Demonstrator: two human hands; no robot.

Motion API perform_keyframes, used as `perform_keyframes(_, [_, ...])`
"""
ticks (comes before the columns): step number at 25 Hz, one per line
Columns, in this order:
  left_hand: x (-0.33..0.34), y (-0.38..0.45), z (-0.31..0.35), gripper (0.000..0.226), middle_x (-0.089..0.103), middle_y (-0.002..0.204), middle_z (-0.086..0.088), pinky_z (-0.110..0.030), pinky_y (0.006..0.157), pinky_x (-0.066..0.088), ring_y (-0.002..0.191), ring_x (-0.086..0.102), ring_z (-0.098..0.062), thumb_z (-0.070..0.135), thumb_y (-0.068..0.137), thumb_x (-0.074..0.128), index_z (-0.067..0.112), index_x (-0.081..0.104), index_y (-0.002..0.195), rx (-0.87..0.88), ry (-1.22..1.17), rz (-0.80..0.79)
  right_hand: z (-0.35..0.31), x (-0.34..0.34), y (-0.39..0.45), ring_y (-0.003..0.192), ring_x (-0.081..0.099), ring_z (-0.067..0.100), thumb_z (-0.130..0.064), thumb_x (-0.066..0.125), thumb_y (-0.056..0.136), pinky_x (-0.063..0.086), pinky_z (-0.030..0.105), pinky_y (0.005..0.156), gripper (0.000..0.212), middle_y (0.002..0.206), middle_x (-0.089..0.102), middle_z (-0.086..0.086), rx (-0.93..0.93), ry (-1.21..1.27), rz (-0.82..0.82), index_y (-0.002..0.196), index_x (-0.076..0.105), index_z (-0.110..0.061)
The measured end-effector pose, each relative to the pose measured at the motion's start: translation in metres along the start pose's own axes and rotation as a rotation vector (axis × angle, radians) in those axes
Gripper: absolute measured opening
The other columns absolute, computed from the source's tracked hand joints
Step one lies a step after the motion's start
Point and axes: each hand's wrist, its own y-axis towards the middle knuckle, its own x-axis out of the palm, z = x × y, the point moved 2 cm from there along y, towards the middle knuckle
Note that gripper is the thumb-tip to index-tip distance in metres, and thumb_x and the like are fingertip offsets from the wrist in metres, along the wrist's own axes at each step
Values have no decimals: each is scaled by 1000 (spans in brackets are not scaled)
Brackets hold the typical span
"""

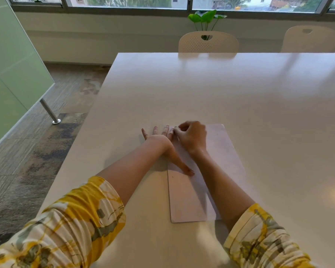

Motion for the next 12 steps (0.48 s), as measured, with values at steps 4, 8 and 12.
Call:
perform_keyframes(4, [-5,-5,-1,174,-41,155,5,-75,105,-20,142,-37,-34,101,23,60,25,-39,145,-25,-15,-21,35,-56,29,86,72,22,-26,72,74,55,27,84,16,84,77,6,254,-58,202,83,81,-16])
perform_keyframes(8, [-4,-6,1,170,-40,156,4,-75,106,-18,143,-35,-36,100,29,61,24,-38,145,-21,6,-13,14,-34,21,78,71,18,-27,76,79,56,26,76,14,84,77,5,117,-92,87,83,80,-14])
perform_keyframes(12, [-5,-5,1,169,-39,157,4,-76,105,-18,143,-36,-35,101,29,58,25,-39,144,-14,9,-5,12,-19,6,71,69,10,-33,76,76,53,20,68,14,76,76,-3,75,-18,62,79,80,-20])
